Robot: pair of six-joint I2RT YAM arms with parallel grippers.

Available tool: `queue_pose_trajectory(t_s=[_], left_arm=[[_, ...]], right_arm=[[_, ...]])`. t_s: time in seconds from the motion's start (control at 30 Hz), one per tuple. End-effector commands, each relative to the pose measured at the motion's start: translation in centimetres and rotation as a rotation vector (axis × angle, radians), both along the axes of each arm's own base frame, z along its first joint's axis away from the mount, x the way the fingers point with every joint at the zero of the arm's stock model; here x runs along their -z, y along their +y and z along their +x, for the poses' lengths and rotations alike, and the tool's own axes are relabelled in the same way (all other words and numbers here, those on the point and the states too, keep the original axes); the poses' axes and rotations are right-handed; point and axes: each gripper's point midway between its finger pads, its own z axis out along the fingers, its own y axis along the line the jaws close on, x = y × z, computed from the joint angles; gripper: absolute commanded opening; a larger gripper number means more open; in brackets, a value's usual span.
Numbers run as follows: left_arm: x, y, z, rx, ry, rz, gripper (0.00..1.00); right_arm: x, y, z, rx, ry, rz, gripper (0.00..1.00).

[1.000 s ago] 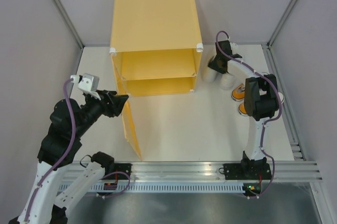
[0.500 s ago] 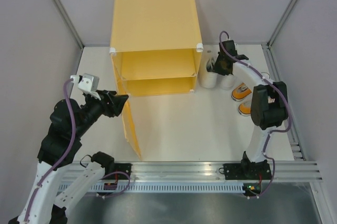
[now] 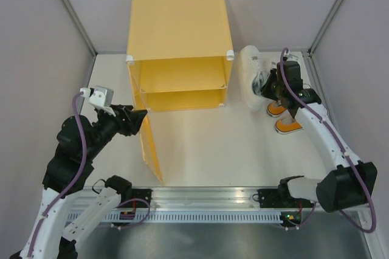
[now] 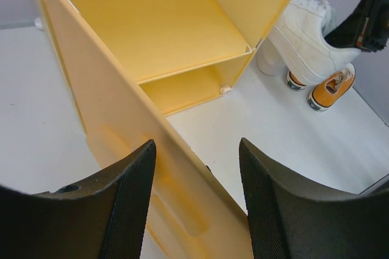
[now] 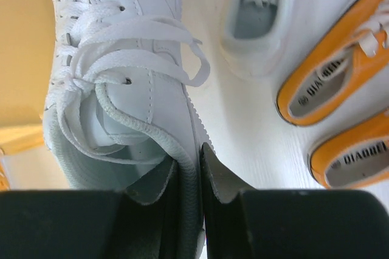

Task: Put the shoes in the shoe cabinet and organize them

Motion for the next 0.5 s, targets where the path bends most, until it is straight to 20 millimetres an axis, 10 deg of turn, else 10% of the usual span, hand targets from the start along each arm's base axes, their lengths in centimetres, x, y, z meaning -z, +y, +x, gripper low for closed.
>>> queue_pose_trajectory(t_s=[0.0,0.47], left_arm=[[3.6,0.9,-0.2,-0.017,0.088,0.112,0.62],[3.8,1.1,-0.4,-0.023,0.083,0.112,0.62]], right_arm=[[-3.1,-0.7,-3.1,-0.011,-0.108,0.008,0.01],[2.1,2.0,-17.5,-0.282,0.027,0.137,0.01]])
